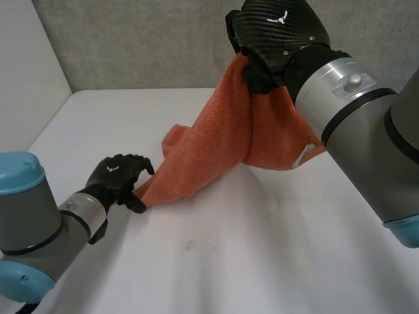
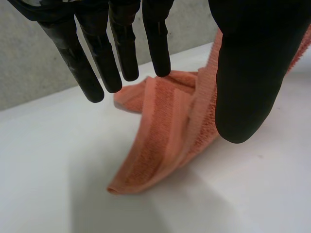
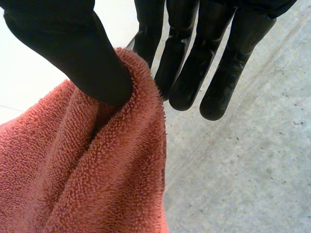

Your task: Fold the laundry

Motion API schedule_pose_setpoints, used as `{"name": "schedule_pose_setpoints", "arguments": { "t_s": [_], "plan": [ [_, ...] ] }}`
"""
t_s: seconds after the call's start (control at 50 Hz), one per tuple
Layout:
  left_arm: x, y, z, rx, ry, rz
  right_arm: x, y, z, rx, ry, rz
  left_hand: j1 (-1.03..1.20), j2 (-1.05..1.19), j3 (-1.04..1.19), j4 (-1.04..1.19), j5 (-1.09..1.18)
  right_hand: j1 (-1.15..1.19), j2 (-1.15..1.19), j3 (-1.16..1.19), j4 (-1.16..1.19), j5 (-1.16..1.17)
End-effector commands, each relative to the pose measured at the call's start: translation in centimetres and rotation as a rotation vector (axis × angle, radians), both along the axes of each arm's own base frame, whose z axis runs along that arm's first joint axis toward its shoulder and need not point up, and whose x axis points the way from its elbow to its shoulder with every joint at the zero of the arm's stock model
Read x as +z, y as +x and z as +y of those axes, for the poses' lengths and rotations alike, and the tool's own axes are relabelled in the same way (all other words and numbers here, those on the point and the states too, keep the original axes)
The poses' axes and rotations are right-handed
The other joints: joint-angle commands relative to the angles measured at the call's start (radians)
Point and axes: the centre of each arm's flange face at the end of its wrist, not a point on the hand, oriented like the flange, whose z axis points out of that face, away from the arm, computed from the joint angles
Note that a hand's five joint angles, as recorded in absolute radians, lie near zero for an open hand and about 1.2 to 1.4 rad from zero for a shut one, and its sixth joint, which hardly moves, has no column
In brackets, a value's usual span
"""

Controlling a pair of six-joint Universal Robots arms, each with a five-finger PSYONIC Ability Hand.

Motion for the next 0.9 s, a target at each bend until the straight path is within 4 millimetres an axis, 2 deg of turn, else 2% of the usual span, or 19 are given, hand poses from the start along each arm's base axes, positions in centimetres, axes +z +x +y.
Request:
{"name": "schedule_pose_setpoints", "arguments": {
  "t_s": [0.02, 0.12, 0.18, 0.2, 0.26, 0.34, 0.4, 0.42, 0.44, 0.5, 0.52, 0.64, 0.74, 0.8, 0.86, 0.9],
  "plan": [
    [-1.1, -0.6, 0.4, -0.003, 0.062, 0.039, 0.0, -0.1, 0.0, -0.005, 0.001, -0.003, 0.088, 0.091, 0.092, 0.089, 0.091, 0.423, 0.226, 0.214, 0.204, 0.242],
    [-2.0, -1.5, 0.6, -0.026, 0.087, 0.044, 0.9, -0.3, 0.3, -0.008, -0.017, -0.021, 0.097, 0.100, 0.101, 0.097, 0.100, 0.423, 0.226, 0.214, 0.204, 0.242],
    [-2.3, -1.7, 0.5, -0.029, 0.092, 0.043, 1.3, -0.7, 0.3, -0.024, -0.026, -0.031, 0.182, 0.185, 0.186, 0.183, 0.185, 0.423, 0.226, 0.214, 0.204, 0.242],
    [-2.9, -1.9, 0.3, -0.033, 0.104, 0.043, 1.4, -0.8, 0.2, -0.038, -0.027, -0.032, 0.760, 0.764, 0.764, 0.761, 0.763, 0.423, 0.226, 0.214, 0.204, 0.242],
    [-2.9, -2.0, -0.1, -0.031, 0.097, 0.045, 1.2, -1.0, -0.1, -0.053, -0.026, -0.026, 0.869, 0.872, 0.873, 0.869, 0.871, 0.423, 0.226, 0.214, 0.204, 0.242],
    [-1.9, -1.4, -0.8, -0.003, 0.064, 0.049, -0.3, -1.1, -0.2, -0.059, 0.017, 0.030, 0.869, 0.872, 0.873, 0.869, 0.871, 0.423, 0.226, 0.214, 0.204, 0.242],
    [-0.1, -0.7, -1.4, 0.018, 0.016, 0.062, -2.7, -1.4, 0.0, -0.060, 0.086, 0.133, 0.869, 0.872, 0.873, 0.869, 0.871, 0.423, 0.226, 0.214, 0.204, 0.242],
    [0.6, -0.2, -1.7, 0.032, -0.008, 0.063, -3.7, -1.5, -0.3, -0.066, 0.112, 0.170, 0.869, 0.872, 0.873, 0.869, 0.871, 0.423, 0.226, 0.214, 0.204, 0.242],
    [2.0, 0.8, -2.3, 0.061, -0.046, 0.073, -5.7, -1.8, -0.8, -0.078, 0.164, 0.249, 0.869, 0.872, 0.873, 0.869, 0.871, 0.423, 0.226, 0.214, 0.204, 0.242],
    [3.4, 2.2, -2.5, 0.097, -0.076, 0.074, -8.8, -2.6, -1.7, -0.103, 0.241, 0.381, 0.869, 0.872, 0.873, 0.869, 0.871, 0.423, 0.226, 0.214, 0.204, 0.242],
    [4.0, 2.8, -2.4, 0.107, -0.084, 0.065, -10.4, -3.3, -1.8, -0.107, 0.290, 0.469, 0.869, 0.872, 0.873, 0.869, 0.871, 0.423, 0.226, 0.214, 0.204, 0.242],
    [4.5, 3.2, -1.3, 0.051, -0.061, -0.026, -14.4, -4.3, -1.0, -0.069, 0.423, 0.673, 0.869, 0.872, 0.873, 0.869, 0.871, 0.423, 0.226, 0.214, 0.204, 0.242],
    [3.3, 3.3, -0.4, -0.022, 0.002, -0.167, -16.4, -4.1, -1.4, -0.052, 0.467, 0.735, 0.869, 0.872, 0.873, 0.869, 0.871, 0.423, 0.226, 0.214, 0.204, 0.242],
    [1.3, 3.0, -0.9, -0.057, 0.041, -0.234, -16.8, -3.7, -2.0, -0.051, 0.460, 0.742, 0.869, 0.872, 0.873, 0.869, 0.871, 0.423, 0.226, 0.214, 0.204, 0.242],
    [0.9, 2.5, -2.1, -0.076, 0.012, -0.265, -16.1, -2.9, -3.5, -0.067, 0.410, 0.724, 0.869, 0.872, 0.873, 0.869, 0.871, 0.423, 0.226, 0.214, 0.204, 0.242],
    [1.9, 1.4, -5.2, -0.075, -0.096, -0.259, -15.0, -2.0, -5.0, -0.074, 0.354, 0.685, 0.869, 0.872, 0.873, 0.869, 0.871, 0.423, 0.226, 0.214, 0.204, 0.242]
  ]
}}
